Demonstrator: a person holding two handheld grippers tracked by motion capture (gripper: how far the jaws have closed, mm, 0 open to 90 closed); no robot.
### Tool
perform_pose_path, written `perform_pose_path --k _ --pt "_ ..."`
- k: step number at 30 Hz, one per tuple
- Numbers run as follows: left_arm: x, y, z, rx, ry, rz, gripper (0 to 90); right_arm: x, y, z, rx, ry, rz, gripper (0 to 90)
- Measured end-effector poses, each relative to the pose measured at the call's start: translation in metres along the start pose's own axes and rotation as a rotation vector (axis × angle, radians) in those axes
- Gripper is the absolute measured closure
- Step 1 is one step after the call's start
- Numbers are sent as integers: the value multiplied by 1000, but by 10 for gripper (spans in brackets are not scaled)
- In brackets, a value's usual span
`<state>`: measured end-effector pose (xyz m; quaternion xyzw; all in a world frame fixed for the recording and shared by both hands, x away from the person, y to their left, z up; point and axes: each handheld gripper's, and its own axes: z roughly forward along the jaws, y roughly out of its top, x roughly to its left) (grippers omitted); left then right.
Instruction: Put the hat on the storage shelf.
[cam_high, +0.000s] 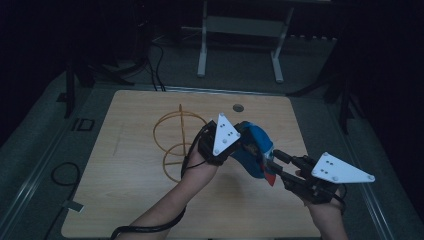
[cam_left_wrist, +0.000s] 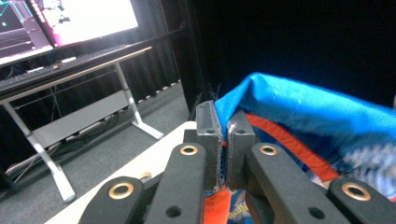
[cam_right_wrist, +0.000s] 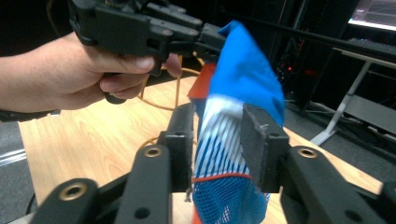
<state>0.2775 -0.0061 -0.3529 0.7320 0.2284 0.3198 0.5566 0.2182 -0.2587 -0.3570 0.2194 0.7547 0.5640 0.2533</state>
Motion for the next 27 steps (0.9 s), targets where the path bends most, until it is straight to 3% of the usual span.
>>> perform_pose_path --k 2,4,5,7,11,16,19,25,27 --pt "3 -2 -1 -11 -15 7 875 -2 1 -5 -14 -13 -1 617" --pt "6 -4 -3 -45 -65 -4 875 -6 1 -9 -19 -35 -3 616" --pt "7 -4 -4 -44 -56 7 875 -9 0 -10 -18 -46 -2 616" --pt "11 -5 -6 -74 -103 10 875 -14 -3 -12 -15 -54 13 616" --pt "17 -4 -11 -106 -132 52 875 -22 -8 -12 -2 -74 33 617" --pt "21 -3 -24 -204 -256 107 875 -25 -14 -11 10 -73 43 621" --pt "23 -2 -29 -253 -303 126 875 -22 -17 -9 20 -57 42 616" --pt "30 -3 -34 -329 -418 88 874 -7 -19 -8 8 26 32 587" --pt "31 -3 -34 -331 -456 79 874 -1 -19 -7 8 58 16 580"
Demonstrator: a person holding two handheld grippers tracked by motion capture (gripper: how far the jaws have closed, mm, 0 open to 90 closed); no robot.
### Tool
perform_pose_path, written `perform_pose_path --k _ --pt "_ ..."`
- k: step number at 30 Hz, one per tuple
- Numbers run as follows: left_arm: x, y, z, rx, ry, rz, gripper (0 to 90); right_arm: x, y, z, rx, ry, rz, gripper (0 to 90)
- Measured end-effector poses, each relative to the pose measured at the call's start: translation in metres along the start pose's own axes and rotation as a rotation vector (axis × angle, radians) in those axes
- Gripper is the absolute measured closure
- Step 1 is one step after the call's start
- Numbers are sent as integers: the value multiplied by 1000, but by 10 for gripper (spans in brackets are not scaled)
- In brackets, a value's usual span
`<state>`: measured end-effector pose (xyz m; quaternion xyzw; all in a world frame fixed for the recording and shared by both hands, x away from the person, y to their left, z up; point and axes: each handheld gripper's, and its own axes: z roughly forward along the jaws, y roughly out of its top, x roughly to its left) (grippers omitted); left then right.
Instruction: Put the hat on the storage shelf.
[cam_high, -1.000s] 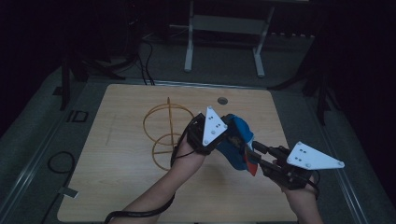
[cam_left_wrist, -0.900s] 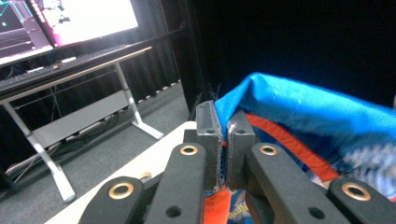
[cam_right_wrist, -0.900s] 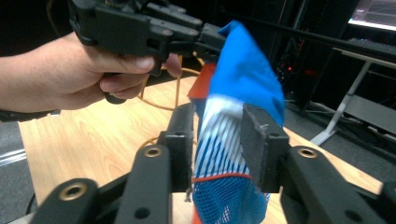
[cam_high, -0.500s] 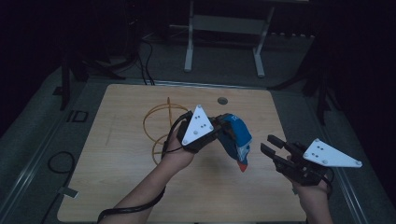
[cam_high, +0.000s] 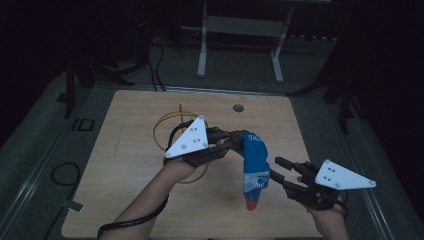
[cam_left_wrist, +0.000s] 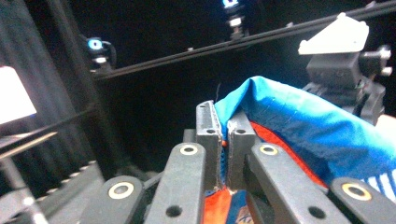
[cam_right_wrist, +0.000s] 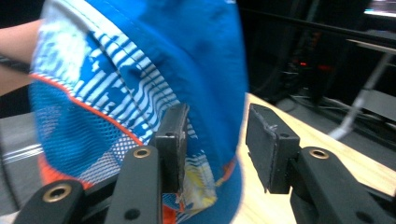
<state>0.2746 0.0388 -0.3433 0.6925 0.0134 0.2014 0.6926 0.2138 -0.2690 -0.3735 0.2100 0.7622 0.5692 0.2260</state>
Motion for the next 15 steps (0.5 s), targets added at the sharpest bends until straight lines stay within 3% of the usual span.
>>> perform_pose_path --k 4,12,15 --pt "-3 -1 2 -1 -38 3 874 9 0 6 2 44 -23 554" --pt "-2 -8 4 -18 -59 -32 874 9 1 16 11 35 -29 524" --pt "-2 -11 5 -18 -68 -33 873 7 1 18 12 28 -29 569"
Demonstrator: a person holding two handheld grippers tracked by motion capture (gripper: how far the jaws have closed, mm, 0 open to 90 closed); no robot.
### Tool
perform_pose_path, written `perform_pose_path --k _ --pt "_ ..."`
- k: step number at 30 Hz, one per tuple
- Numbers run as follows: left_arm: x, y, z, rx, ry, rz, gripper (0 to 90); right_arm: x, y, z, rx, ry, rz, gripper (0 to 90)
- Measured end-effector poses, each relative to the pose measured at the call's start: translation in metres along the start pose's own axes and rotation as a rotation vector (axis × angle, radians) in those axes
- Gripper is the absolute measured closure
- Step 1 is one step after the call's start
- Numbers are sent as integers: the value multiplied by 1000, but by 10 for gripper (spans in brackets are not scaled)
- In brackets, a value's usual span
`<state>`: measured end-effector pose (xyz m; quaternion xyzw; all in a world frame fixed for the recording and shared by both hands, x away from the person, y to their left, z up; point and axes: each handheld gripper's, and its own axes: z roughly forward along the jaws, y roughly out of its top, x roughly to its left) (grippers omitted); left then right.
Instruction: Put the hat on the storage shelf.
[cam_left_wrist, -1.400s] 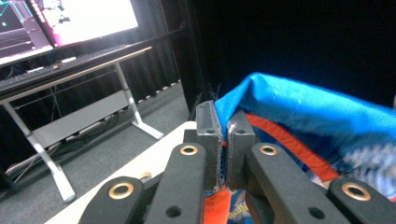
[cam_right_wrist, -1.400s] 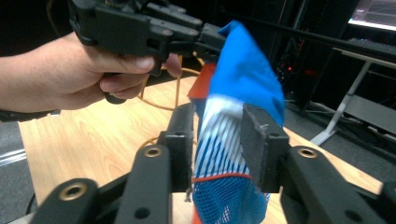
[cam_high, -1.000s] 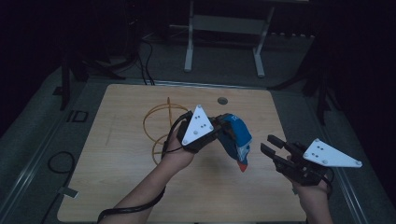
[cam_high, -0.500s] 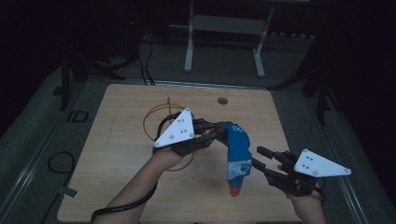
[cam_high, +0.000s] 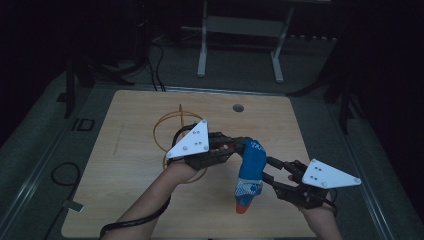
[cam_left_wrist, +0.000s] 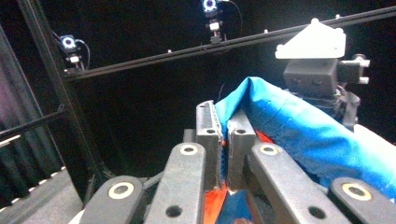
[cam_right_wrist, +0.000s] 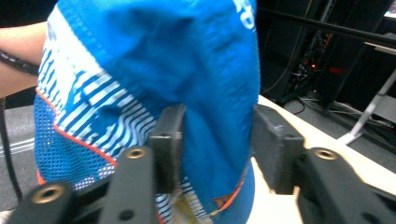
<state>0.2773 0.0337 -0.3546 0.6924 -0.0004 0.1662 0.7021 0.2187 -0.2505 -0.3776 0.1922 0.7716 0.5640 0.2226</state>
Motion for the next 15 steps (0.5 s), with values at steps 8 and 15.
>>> perform_pose_path --k 8,15 --pt "2 -3 0 -9 -3 -16 873 -5 -3 5 11 -27 5 820" --pt "2 -2 -3 -2 10 -17 873 -6 -1 3 13 -68 5 900"
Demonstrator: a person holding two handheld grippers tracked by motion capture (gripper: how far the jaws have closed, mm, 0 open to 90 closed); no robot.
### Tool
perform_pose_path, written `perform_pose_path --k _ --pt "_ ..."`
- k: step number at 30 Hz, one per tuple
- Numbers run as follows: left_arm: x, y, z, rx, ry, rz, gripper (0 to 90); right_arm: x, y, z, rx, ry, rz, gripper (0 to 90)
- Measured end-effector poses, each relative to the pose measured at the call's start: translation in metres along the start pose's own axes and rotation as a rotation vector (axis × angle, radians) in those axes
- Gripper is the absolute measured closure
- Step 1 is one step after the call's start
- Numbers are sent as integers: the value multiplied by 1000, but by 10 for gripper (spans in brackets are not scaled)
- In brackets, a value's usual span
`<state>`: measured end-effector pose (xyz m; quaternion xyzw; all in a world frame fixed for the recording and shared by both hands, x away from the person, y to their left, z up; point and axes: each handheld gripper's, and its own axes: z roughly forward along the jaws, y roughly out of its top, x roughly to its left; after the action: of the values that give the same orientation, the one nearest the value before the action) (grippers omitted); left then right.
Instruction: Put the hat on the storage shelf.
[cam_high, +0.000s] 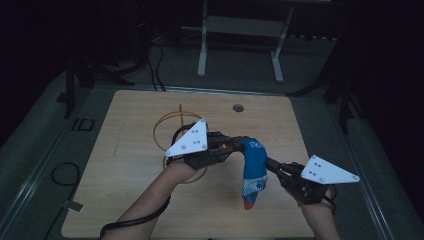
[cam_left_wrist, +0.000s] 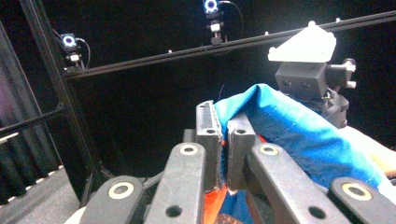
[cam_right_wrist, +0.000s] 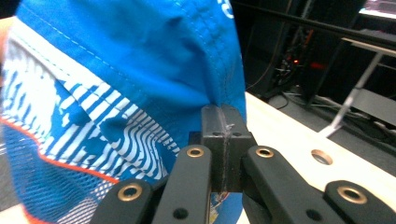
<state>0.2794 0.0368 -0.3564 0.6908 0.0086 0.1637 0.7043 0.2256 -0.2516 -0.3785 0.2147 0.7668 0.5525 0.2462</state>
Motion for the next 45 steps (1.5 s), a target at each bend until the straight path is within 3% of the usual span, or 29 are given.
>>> perform_pose_path --k 6,8,13,22,24,29,31,32,37,43,45 --pt "0 0 -4 34 34 7 872 -2 3 -7 -17 -27 10 900" --pt "-2 0 -5 47 26 17 870 -3 5 -10 -23 -33 9 900" --pt "-6 -2 -9 110 27 25 868 -5 11 -19 -41 -61 -2 900" --pt "-11 -8 -16 216 45 24 849 -12 18 -22 -49 -71 3 900" --pt "-12 -10 -18 238 65 38 808 -12 20 -23 -51 -73 1 900" --pt "-15 -13 -21 282 76 10 611 -11 27 -22 -55 -69 -8 900" --pt "-17 -14 -24 296 77 0 598 -11 29 -22 -54 -72 -14 900" --pt "-17 -14 -25 301 87 -3 535 -10 31 -21 -54 -70 -20 900" --pt "-20 -14 -39 337 104 -22 438 -9 38 -20 -61 -75 -30 900" --pt "-25 -16 -61 311 155 -66 241 -10 48 -19 -78 -76 -42 900" --pt "-27 -18 -69 297 190 -76 173 -10 52 -17 -78 -79 -49 900"
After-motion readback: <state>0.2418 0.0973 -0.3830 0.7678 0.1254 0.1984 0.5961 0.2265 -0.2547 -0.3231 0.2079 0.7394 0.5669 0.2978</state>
